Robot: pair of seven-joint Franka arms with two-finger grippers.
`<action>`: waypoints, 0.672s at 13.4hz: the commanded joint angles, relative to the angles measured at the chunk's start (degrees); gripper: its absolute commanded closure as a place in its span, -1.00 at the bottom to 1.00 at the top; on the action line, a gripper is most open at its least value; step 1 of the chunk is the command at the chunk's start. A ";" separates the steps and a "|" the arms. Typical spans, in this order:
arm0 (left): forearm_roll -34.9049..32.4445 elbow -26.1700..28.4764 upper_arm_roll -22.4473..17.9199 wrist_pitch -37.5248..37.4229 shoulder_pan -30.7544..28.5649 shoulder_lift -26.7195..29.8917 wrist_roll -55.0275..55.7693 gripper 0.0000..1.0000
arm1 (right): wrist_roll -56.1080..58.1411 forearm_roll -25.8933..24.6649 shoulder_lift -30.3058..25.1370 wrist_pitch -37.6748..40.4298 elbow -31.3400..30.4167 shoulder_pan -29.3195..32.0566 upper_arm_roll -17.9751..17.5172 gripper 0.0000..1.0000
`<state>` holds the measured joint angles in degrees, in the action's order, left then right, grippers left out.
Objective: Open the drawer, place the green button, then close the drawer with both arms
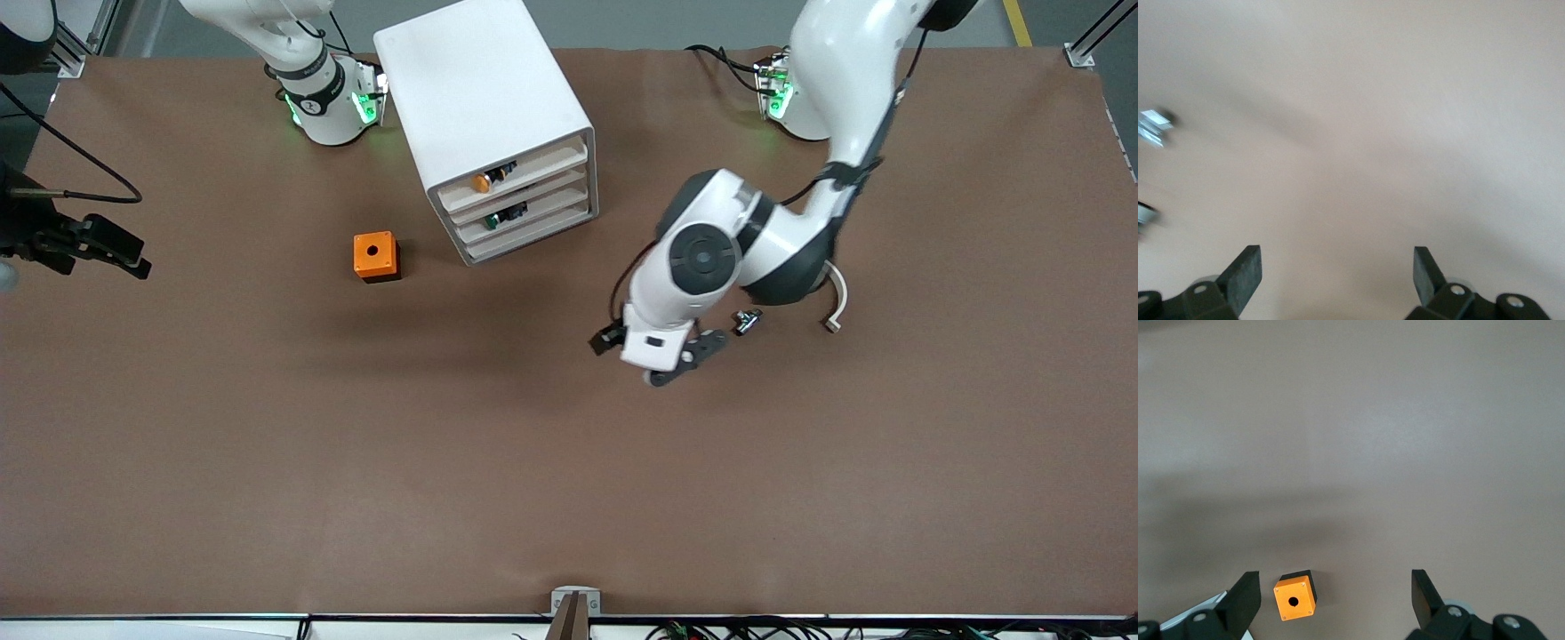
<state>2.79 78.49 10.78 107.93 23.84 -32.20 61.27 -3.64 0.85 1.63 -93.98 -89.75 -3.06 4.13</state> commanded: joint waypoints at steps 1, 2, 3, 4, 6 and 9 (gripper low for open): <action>-1.99 2.10 0.20 -5.26 -4.57 5.46 -5.72 -0.99 | 0.65 -0.94 -1.19 0.12 -0.86 1.22 -1.23 -0.99; -3.56 1.93 0.20 -6.75 -6.51 7.57 -6.95 -0.99 | 0.65 -0.94 -1.28 0.12 -0.86 1.22 -1.23 -0.99; -5.23 2.01 0.20 -8.08 -8.01 9.85 -8.79 -0.99 | 0.74 -0.94 -1.28 0.12 -0.86 1.13 -1.23 -0.99; -6.21 1.93 0.20 -10.35 -9.15 11.96 -11.07 -0.99 | 1.17 -0.94 -1.28 0.12 -0.86 1.13 -1.23 -0.99; -6.57 2.19 0.20 -13.70 -12.49 15.48 -15.99 -0.99 | 3.27 -1.03 -1.20 -0.32 -0.86 1.65 -1.23 -0.99; -6.57 2.19 0.29 -17.30 -17.67 19.35 -26.60 -0.99 | 4.78 -1.03 -1.19 -0.41 -0.95 3.24 -1.32 -0.99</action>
<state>-2.89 78.68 10.61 92.24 8.92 -15.93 40.89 -0.32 0.81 1.63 -94.03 -89.75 -1.79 4.09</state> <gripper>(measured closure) 0.000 0.000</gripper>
